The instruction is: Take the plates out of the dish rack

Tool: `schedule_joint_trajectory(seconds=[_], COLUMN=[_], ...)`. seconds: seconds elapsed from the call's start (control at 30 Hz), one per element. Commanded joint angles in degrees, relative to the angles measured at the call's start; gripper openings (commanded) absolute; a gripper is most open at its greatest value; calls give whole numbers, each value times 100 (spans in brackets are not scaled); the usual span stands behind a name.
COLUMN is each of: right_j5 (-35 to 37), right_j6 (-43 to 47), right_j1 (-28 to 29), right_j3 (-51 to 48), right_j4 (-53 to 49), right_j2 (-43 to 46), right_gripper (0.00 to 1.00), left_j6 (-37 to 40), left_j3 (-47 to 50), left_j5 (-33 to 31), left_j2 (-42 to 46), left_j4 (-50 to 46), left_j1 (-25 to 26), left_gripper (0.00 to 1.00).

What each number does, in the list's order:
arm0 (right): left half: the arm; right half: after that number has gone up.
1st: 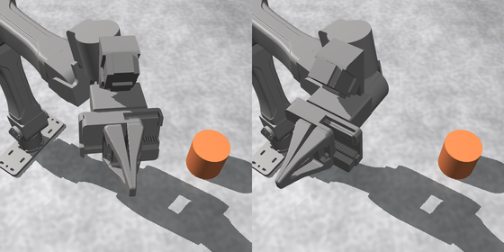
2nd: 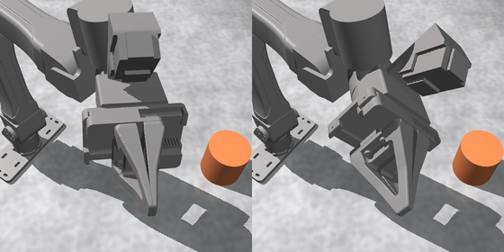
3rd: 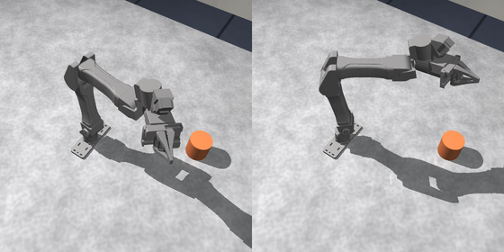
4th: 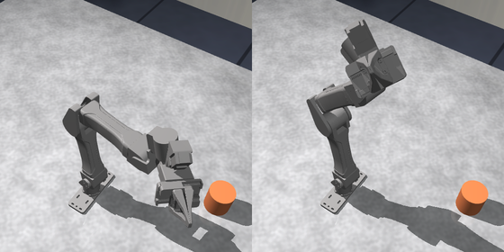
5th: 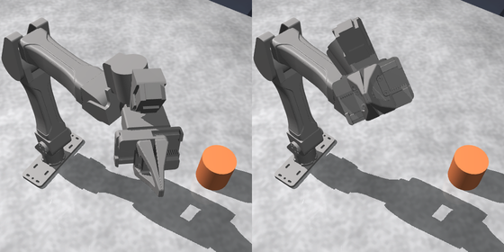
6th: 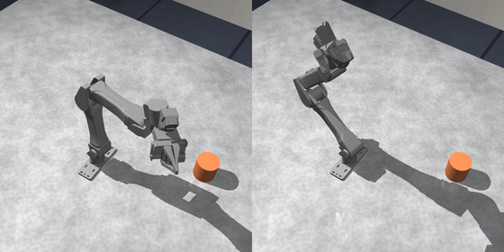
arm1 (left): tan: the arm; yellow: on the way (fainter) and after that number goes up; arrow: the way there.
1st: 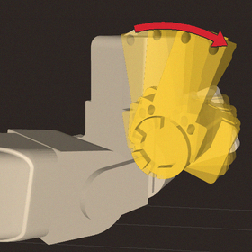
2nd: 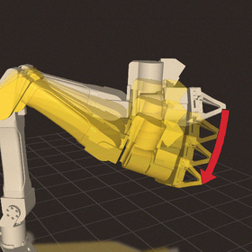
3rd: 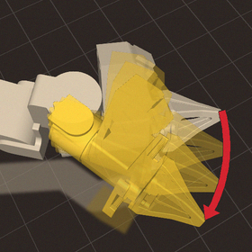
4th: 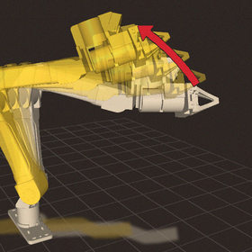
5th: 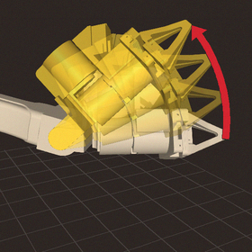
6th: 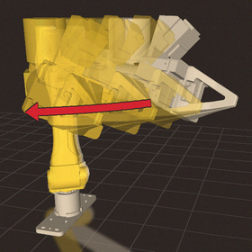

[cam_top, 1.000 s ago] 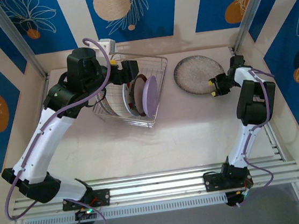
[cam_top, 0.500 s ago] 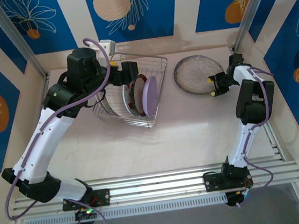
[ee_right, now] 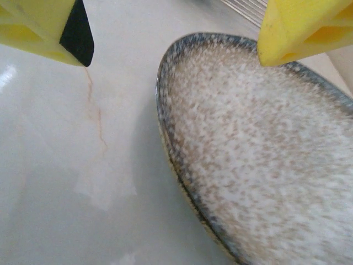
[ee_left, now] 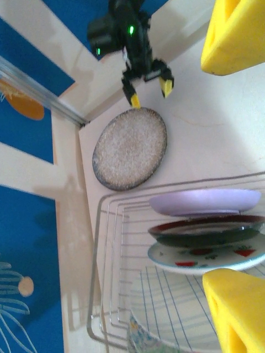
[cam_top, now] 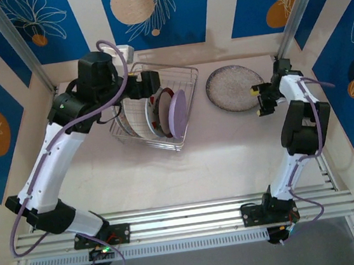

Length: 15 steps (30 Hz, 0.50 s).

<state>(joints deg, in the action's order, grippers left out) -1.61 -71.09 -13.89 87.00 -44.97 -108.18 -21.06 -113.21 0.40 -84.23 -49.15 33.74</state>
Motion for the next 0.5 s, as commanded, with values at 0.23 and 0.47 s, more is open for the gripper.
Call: schedule_joint_trajectory(seconds=[0.23,0.47], right_j5=[1256,-69], right_j6=[833,2601], right_j1=[1050,2658], right_j3=[100,-732], right_j4=[38,2392], right_j2=[2129,3521], right_gripper=[80,78], left_j6=[-56,334], left_j3=[-728,-1289], left_j5=[705,1635], left_j2=[-540,-1530], left_j4=[-1266,-1756], left_j1=[-1837,-2781], left_gripper=[87,82])
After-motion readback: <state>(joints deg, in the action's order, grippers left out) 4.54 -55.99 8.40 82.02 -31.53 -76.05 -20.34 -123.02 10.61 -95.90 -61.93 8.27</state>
